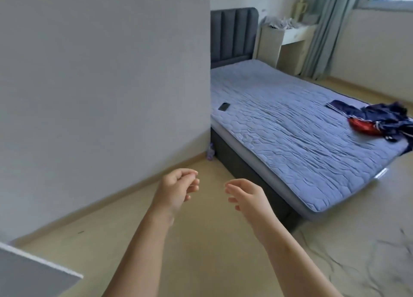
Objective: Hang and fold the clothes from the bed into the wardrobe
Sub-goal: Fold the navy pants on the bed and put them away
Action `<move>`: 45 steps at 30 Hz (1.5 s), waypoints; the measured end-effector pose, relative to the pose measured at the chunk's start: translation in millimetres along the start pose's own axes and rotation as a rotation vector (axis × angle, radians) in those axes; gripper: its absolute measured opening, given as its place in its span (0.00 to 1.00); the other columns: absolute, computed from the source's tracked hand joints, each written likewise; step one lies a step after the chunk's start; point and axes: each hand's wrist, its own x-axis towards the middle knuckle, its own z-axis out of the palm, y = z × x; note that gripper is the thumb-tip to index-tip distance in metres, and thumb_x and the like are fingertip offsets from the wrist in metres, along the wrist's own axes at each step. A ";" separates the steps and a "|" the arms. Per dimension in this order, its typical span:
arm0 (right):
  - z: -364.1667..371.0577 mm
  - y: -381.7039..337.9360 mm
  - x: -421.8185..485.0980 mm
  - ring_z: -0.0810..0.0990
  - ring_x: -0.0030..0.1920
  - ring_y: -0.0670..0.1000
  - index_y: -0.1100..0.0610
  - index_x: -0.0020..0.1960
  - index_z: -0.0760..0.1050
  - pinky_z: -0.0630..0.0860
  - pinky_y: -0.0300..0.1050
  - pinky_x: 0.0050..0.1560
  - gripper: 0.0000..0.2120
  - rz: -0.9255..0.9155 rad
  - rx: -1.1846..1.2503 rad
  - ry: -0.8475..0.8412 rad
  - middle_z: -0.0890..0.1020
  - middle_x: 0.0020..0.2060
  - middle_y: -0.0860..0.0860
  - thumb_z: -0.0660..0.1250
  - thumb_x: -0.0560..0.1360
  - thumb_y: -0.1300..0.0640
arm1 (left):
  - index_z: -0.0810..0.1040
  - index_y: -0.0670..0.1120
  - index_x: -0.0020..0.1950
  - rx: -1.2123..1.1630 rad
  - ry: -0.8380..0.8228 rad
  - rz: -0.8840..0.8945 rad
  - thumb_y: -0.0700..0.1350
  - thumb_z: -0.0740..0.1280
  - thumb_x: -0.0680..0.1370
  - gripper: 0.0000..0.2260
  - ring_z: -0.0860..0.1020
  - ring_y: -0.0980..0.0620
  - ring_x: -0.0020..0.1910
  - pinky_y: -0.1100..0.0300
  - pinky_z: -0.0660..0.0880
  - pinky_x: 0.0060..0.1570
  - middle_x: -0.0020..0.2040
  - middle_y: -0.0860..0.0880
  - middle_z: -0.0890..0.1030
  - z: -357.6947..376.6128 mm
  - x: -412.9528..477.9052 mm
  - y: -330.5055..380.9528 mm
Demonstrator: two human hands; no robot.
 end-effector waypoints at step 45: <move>-786.4 150.7 259.3 0.74 0.35 0.47 0.54 0.39 0.75 0.67 0.36 0.34 0.09 0.435 0.393 0.898 0.78 0.37 0.52 0.62 0.77 0.61 | 0.75 0.47 0.42 0.349 -0.945 -0.221 0.40 0.59 0.80 0.09 0.76 0.53 0.36 0.63 0.68 0.37 0.37 0.49 0.79 932.3 169.1 82.0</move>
